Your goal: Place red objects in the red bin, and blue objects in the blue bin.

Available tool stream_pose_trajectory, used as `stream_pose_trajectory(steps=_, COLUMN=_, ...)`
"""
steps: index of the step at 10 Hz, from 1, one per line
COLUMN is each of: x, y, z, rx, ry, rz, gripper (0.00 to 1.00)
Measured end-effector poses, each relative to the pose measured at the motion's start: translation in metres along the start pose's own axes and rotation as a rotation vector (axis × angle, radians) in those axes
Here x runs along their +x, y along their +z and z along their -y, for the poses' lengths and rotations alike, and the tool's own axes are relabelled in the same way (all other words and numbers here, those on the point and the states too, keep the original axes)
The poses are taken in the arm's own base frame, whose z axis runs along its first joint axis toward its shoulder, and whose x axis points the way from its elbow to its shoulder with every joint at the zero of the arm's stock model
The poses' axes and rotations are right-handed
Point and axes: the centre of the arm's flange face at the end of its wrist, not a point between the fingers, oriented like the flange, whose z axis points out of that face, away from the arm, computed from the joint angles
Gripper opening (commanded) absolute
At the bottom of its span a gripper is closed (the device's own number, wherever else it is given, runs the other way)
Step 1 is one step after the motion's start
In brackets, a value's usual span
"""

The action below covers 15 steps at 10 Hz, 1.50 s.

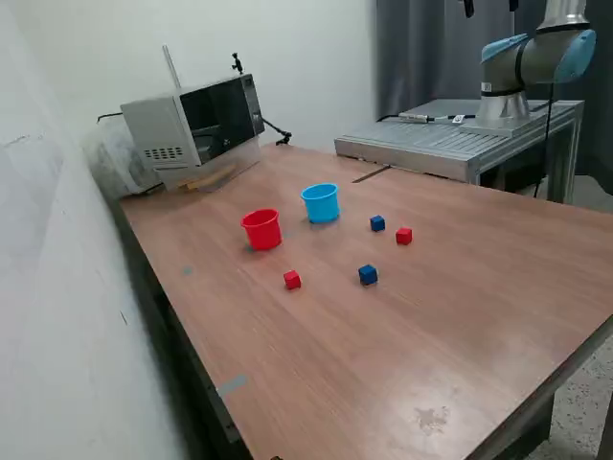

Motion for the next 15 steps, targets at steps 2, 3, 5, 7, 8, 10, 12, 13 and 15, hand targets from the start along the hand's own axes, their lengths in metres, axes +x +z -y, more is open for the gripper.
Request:
stream_pose_trajectory(steps=2, x=0.0, y=0.0, z=0.0, rx=0.0, ry=0.0, rz=0.0, gripper=1.0)
stream_pose_trajectory(steps=3, x=0.0, y=0.0, z=0.0, rx=0.0, ry=0.0, rz=0.0, gripper=1.0)
stream_pose_trajectory(steps=5, x=0.0, y=0.0, z=0.0, rx=0.0, ry=0.0, rz=0.0, gripper=1.0)
stream_pose_trajectory(steps=7, x=0.0, y=0.0001, z=0.0001, rx=0.001, ry=0.0, rz=0.0, gripper=1.0)
stream_pose_trajectory(steps=8, x=0.0, y=0.0, z=0.0, rx=0.001, ry=0.0, rz=0.0, gripper=1.0)
stream_pose_trajectory(steps=10, x=0.0, y=-0.0001, z=0.0001, rx=0.0, ry=0.0, rz=0.0, gripper=1.0)
stream_pose_trajectory(steps=12, x=0.0002, y=-0.0003, z=0.0001, rx=0.0, ry=-0.003, rz=0.0, gripper=1.0)
stream_pose_trajectory(steps=13, x=0.0006, y=-0.0011, z=0.0, rx=-0.005, ry=-0.004, rz=-0.001, gripper=1.0)
stream_pose_trajectory(steps=15, x=0.0012, y=-0.0057, z=-0.0042, rx=-0.026, ry=-0.006, rz=-0.003, gripper=1.0)
